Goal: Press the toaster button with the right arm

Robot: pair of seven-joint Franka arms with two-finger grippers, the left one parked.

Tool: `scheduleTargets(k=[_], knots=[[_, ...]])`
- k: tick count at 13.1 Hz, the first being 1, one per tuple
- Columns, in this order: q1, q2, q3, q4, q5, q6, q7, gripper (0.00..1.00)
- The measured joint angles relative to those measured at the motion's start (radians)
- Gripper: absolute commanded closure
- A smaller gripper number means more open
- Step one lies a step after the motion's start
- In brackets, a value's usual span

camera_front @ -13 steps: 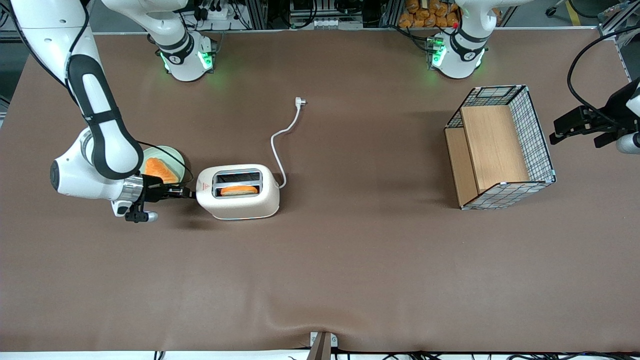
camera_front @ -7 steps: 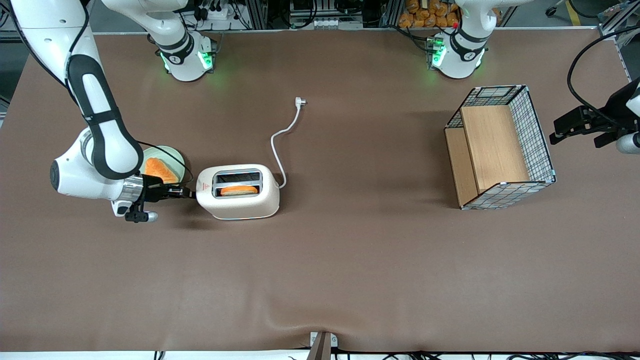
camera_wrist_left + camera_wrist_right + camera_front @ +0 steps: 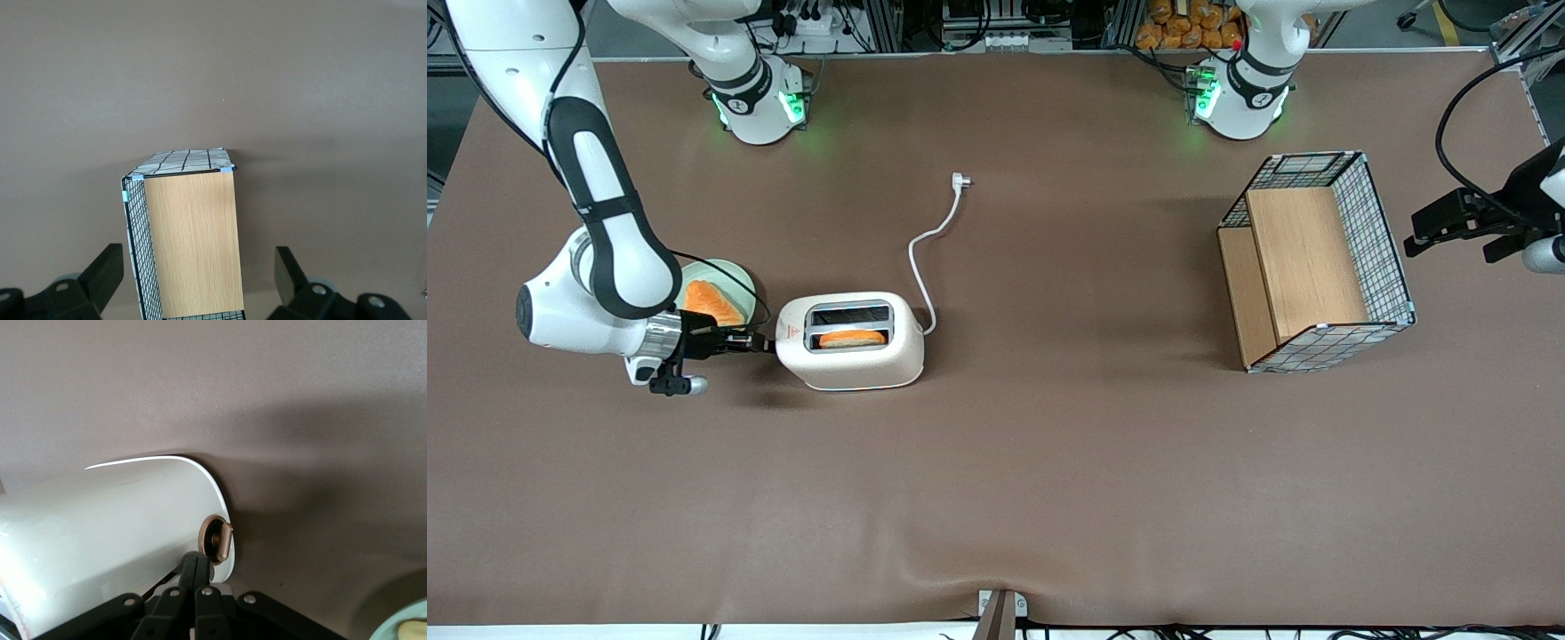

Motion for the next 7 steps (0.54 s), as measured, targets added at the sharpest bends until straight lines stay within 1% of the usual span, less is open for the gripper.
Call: scheduleTargets(k=[7], knots=[[0.001,-0.001,0.0,0.008,0.001,-0.006,-0.003,1.0]])
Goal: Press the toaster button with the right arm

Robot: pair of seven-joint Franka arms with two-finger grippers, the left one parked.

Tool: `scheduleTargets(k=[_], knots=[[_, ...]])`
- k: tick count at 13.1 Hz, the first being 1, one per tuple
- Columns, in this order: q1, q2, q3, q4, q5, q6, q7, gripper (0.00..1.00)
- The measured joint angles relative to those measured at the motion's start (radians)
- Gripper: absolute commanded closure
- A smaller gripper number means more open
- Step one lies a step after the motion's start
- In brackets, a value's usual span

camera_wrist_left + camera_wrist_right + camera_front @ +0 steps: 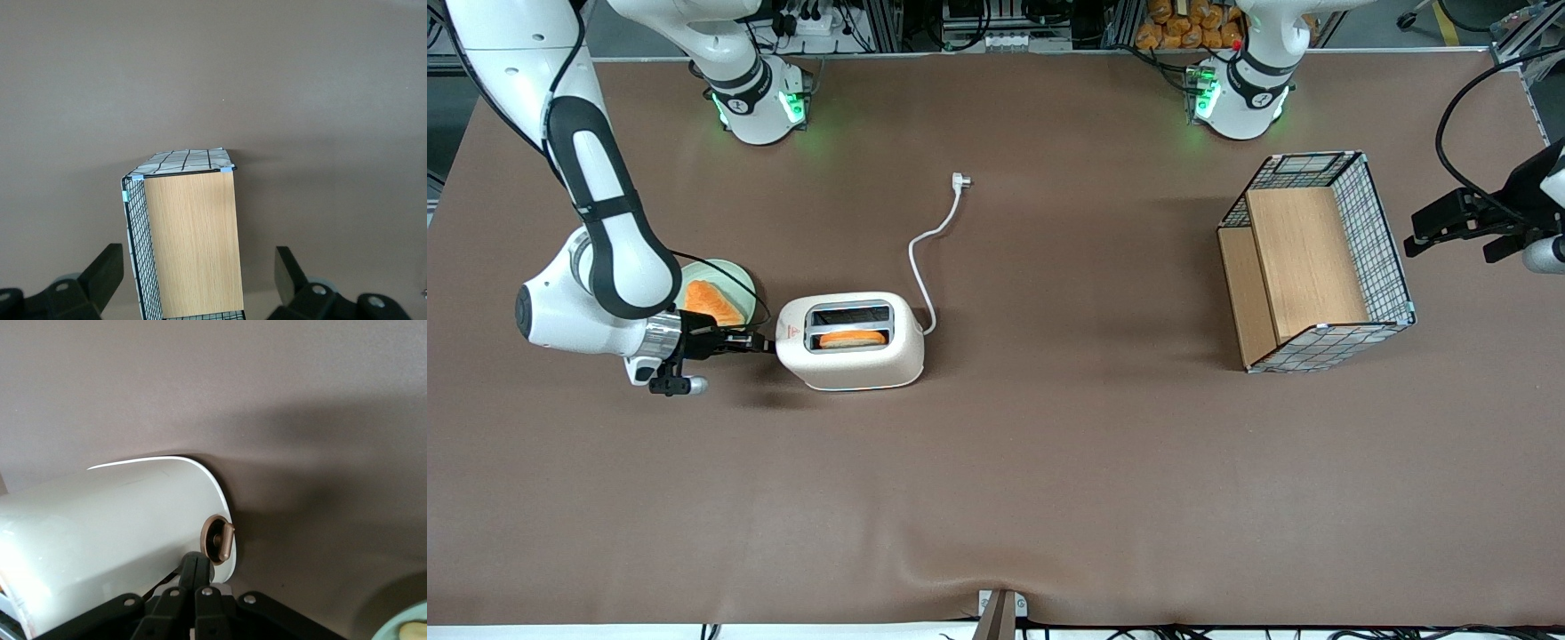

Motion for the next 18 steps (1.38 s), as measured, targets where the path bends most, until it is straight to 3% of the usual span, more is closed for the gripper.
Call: scheduleTargets(k=[4,5,6,12,18], knots=[[0.003,0.0,-0.007,0.041,0.009,-0.013,0.004,1.0],[0.003,0.0,-0.021,0.072,0.009,-0.045,0.007,0.55],[0.003,0.001,-0.036,0.099,0.009,-0.079,0.008,0.01],[0.005,0.003,-0.06,0.153,-0.011,-0.125,0.007,0.0],[0.006,0.002,-0.064,0.352,-0.226,-0.261,0.012,0.0]])
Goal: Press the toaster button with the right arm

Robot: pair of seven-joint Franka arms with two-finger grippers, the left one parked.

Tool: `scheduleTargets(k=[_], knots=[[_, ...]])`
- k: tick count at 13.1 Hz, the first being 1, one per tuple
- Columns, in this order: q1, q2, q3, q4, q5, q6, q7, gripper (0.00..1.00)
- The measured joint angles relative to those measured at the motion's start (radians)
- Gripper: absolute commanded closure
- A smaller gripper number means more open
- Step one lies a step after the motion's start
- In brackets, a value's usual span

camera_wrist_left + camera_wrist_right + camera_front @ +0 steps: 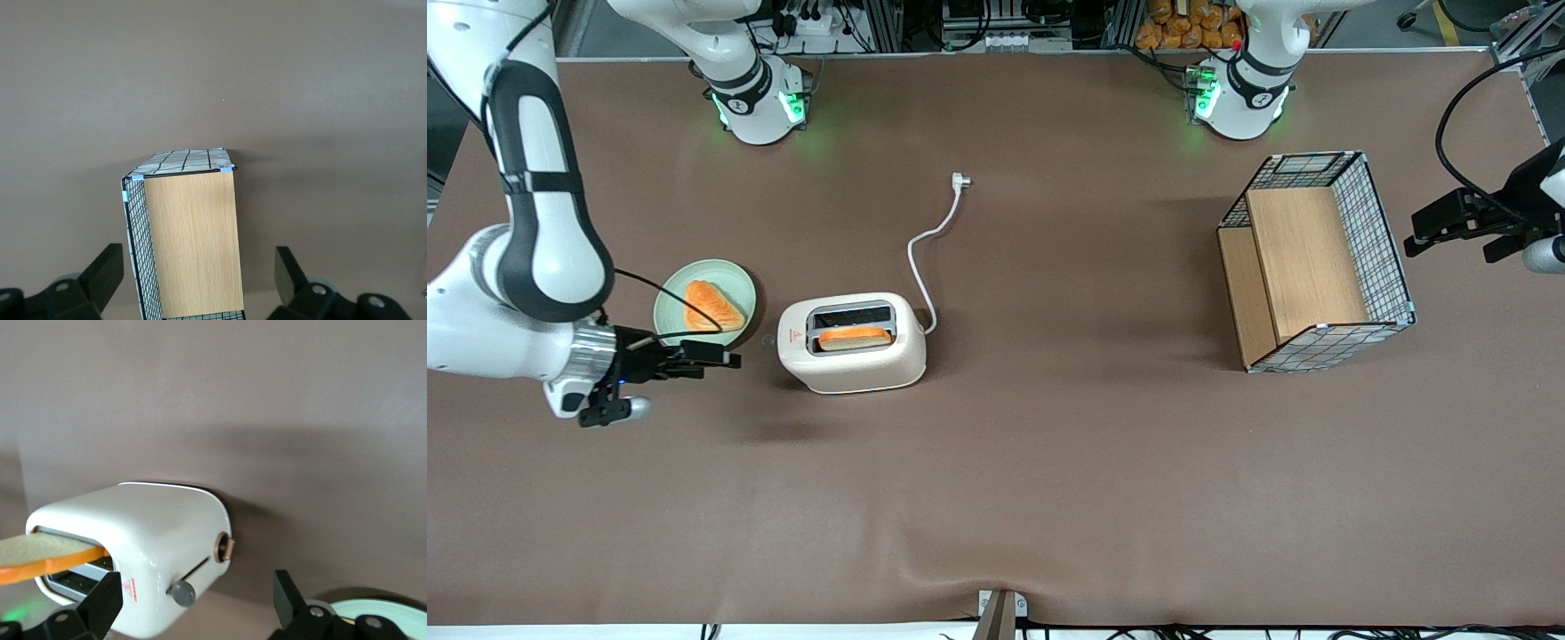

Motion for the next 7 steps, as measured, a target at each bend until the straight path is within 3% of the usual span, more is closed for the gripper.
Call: scheduleTargets(k=[2,7], knots=[[0.0,0.0,0.0,0.079,-0.082,-0.052,0.002,0.0],[-0.023,-0.001,-0.011,0.211,-0.125,-0.157,0.003,0.0]])
